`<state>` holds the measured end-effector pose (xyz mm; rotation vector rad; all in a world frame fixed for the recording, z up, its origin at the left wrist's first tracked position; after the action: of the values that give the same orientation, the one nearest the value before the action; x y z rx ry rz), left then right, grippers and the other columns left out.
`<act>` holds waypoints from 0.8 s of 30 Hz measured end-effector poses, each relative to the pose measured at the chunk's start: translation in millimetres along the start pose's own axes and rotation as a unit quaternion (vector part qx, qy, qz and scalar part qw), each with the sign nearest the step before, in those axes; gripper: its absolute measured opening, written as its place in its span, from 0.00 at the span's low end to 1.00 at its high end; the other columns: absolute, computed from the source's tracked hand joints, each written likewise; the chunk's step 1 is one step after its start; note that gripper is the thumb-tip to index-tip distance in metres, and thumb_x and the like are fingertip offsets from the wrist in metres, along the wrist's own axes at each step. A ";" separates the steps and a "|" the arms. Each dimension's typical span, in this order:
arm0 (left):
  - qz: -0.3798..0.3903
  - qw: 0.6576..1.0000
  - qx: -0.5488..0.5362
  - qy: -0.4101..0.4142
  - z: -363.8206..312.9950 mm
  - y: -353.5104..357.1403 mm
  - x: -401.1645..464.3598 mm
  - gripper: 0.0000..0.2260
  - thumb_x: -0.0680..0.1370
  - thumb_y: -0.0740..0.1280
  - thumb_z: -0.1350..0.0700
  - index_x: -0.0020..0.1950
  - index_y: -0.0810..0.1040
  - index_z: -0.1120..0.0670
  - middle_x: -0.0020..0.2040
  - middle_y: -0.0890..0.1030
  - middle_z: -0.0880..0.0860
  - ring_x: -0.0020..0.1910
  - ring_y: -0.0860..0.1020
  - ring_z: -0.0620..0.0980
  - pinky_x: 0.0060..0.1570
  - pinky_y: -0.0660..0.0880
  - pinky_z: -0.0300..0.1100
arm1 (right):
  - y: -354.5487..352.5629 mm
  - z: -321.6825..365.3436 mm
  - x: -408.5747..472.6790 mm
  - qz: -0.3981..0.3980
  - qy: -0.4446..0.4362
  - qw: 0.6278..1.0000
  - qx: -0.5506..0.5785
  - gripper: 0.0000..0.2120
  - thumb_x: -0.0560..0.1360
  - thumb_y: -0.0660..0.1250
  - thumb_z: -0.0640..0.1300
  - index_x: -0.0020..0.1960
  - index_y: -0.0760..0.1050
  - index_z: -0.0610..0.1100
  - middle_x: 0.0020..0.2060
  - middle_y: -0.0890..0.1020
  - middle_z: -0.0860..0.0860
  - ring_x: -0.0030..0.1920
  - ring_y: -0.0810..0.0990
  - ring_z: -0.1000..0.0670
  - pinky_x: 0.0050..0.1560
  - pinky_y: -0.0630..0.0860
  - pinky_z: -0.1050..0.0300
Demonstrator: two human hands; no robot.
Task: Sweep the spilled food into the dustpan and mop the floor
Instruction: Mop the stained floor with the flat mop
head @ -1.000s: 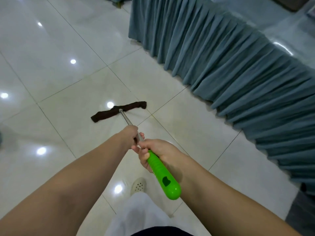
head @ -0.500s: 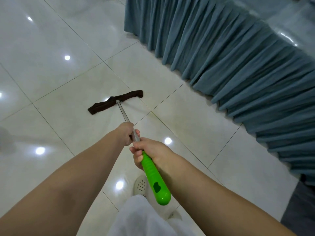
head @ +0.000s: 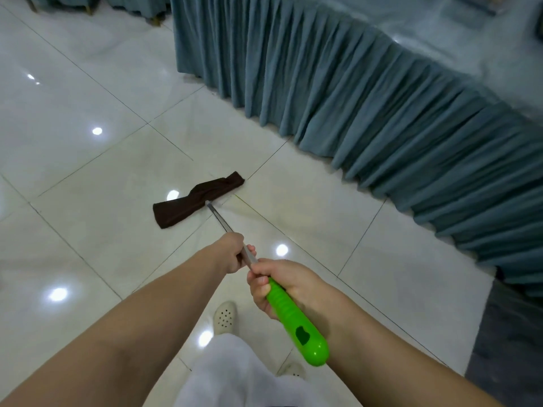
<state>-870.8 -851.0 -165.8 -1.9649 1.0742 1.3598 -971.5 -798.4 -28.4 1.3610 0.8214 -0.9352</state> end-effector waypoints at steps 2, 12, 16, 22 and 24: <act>0.009 1.000 0.016 0.004 22.8 32.6 -8.2 0.14 0.82 0.50 0.57 0.67 0.63 0.59 0.33 0.71 0.56 0.28 0.70 0.51 0.18 0.71 0.35 | -35.8 -3.9 -18.1 -0.006 -0.002 1.000 0.009 0.13 0.79 0.58 0.35 0.39 0.72 0.47 0.25 0.70 0.51 0.15 0.66 0.57 0.15 0.64 0.71; 0.077 0.995 0.069 0.002 119.2 183.8 -56.5 0.08 0.82 0.48 0.60 0.50 0.64 0.60 0.32 0.72 0.56 0.28 0.72 0.49 0.17 0.71 0.32 | -190.5 -16.1 -100.1 -0.063 -0.024 0.997 0.036 0.10 0.79 0.61 0.38 0.39 0.70 0.41 0.23 0.71 0.49 0.15 0.67 0.57 0.15 0.65 0.70; 0.105 0.992 0.074 -0.017 153.8 229.2 -77.6 0.08 0.82 0.48 0.59 0.52 0.64 0.60 0.33 0.73 0.56 0.29 0.74 0.49 0.18 0.73 0.34 | -232.9 -23.8 -133.3 -0.080 -0.029 0.994 0.061 0.09 0.79 0.61 0.38 0.40 0.71 0.40 0.23 0.72 0.48 0.15 0.66 0.56 0.15 0.64 0.70; 0.167 0.982 0.056 -0.071 192.0 285.7 -107.1 0.13 0.83 0.51 0.58 0.42 0.67 0.62 0.35 0.74 0.59 0.32 0.77 0.52 0.19 0.75 0.39 | -274.9 -27.7 -181.7 -0.087 -0.017 0.992 0.088 0.09 0.78 0.61 0.38 0.39 0.72 0.39 0.23 0.71 0.47 0.15 0.66 0.55 0.15 0.64 0.70; 0.183 0.978 0.047 -0.089 202.2 298.9 -118.7 0.13 0.83 0.52 0.57 0.44 0.68 0.64 0.36 0.75 0.59 0.32 0.77 0.53 0.19 0.75 0.39 | -286.3 -29.4 -196.2 -0.097 -0.005 0.992 0.083 0.09 0.78 0.61 0.38 0.40 0.71 0.39 0.21 0.71 0.47 0.15 0.66 0.55 0.14 0.64 0.70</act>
<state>-1247.1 -823.0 -121.9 -1.5947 1.4327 1.6062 -1312.2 -749.9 26.1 1.4352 0.8949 -1.1823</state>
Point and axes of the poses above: each hand's wrist, its own x-axis towards the middle knuckle, its own y-axis out of the palm, z = x × y, the point moved 10 cm from there along x, towards the middle knuckle
